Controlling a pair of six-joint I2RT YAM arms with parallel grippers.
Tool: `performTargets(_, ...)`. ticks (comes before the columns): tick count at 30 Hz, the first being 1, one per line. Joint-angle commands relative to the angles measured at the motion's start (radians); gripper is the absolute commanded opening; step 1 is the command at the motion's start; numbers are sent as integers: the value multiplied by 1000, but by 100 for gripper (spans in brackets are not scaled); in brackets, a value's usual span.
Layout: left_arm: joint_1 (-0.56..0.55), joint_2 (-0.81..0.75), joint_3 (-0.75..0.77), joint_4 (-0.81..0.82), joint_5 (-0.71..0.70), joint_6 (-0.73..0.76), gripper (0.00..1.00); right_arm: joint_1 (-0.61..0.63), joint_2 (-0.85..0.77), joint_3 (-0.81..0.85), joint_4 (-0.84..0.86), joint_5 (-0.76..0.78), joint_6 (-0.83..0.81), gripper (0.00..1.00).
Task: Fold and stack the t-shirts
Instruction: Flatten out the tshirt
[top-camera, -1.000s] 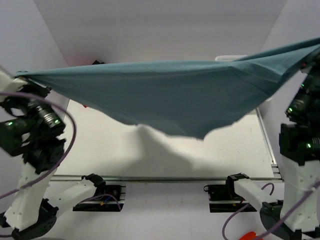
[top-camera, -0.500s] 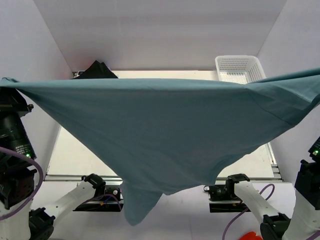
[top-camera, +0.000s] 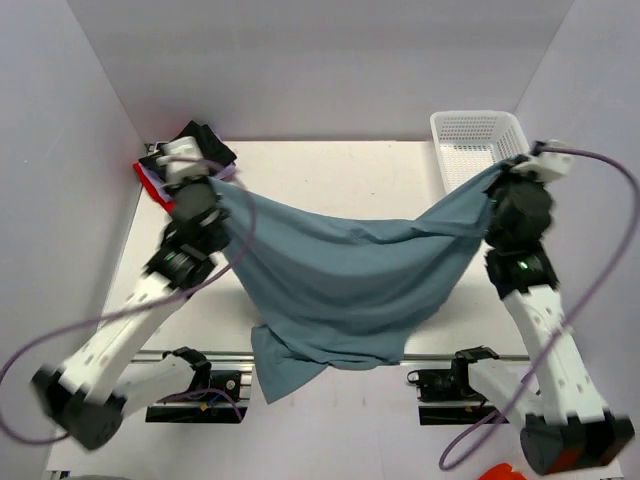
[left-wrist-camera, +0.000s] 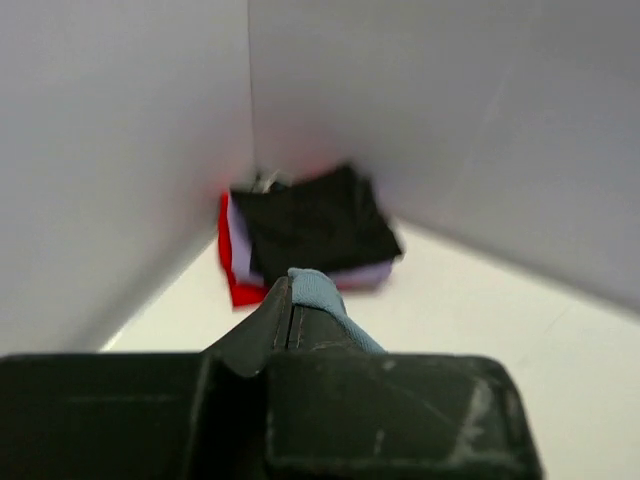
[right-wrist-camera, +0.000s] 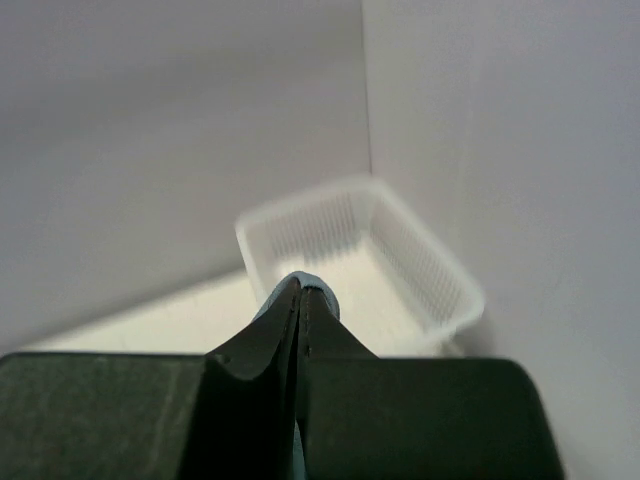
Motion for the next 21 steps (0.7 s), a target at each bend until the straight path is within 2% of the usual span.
performTargets(1, 34, 168, -31, 64, -130, -104, 0, -8, 77, -61, 137, 54, 114, 0)
performTargets(2, 43, 264, -15, 64, -131, -120, 0, -7, 134, -55, 127, 62, 118, 0)
performTargets(5, 100, 385, -5, 85, -118, -187, 0, -8, 292, -18, 119, 73, 115, 0)
performTargets(8, 167, 544, 72, 79, -34, -235, 0, -10, 450, 60, 114, 41, 104, 0)
performTargets(9, 201, 634, 124, 79, 12, -244, 0, -10, 544, 121, 110, 40, 89, 0)
performTargets(11, 230, 730, 184, 68, 40, -244, 0, -13, 605, 164, 102, 39, 83, 0)
performTargets(12, 244, 779, 249, 68, 53, -244, 0, -11, 696, 189, 99, 40, 71, 0)
performTargets(13, 256, 825, 288, 68, 81, -244, 0, -10, 728, 269, 84, 44, 59, 0)
performTargets(14, 279, 918, 326, 68, 98, -244, 0, -13, 760, 296, 70, 48, 54, 0)
performTargets(18, 322, 1121, 562, 47, 164, -233, 0, -13, 962, 460, 34, 56, 22, 0)
performTargets(19, 322, 1155, 595, 47, 164, -233, 0, -16, 1019, 549, 28, 54, 19, 0)
performTargets(21, 345, 1207, 671, 47, 201, -207, 0, -17, 1105, 612, -1, 48, -6, 0)
